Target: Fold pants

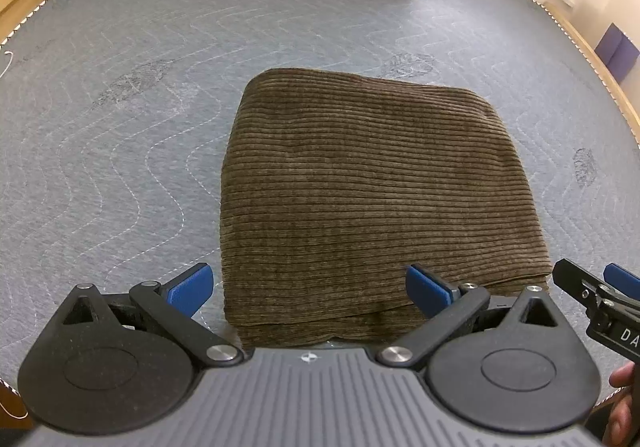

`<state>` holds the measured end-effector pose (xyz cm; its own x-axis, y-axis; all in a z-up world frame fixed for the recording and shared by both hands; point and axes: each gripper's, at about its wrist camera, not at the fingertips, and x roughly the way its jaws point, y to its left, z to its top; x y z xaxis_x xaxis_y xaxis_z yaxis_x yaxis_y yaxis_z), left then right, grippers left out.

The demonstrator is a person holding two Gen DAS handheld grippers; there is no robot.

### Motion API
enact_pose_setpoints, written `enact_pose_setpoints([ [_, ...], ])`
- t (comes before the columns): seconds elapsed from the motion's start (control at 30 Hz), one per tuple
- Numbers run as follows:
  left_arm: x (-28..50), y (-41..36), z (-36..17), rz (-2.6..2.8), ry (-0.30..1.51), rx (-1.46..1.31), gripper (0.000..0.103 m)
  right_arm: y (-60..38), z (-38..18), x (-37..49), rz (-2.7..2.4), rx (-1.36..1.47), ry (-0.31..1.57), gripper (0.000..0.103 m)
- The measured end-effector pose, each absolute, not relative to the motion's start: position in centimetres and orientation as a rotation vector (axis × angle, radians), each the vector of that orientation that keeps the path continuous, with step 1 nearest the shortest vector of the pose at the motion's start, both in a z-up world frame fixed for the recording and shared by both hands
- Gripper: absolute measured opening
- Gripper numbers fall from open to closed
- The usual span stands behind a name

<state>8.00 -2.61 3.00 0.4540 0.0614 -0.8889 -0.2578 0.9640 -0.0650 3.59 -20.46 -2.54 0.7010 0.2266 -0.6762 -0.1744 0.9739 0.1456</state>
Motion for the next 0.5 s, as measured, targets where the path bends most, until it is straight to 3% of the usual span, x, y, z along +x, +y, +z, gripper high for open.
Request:
enact_pose_setpoints([
  [0.5, 8.08, -2.85, 2.92, 0.195, 1.086, -0.198, 0.103, -20.29, -2.54, 3.62, 0.226, 0.072, 0.765, 0.097],
])
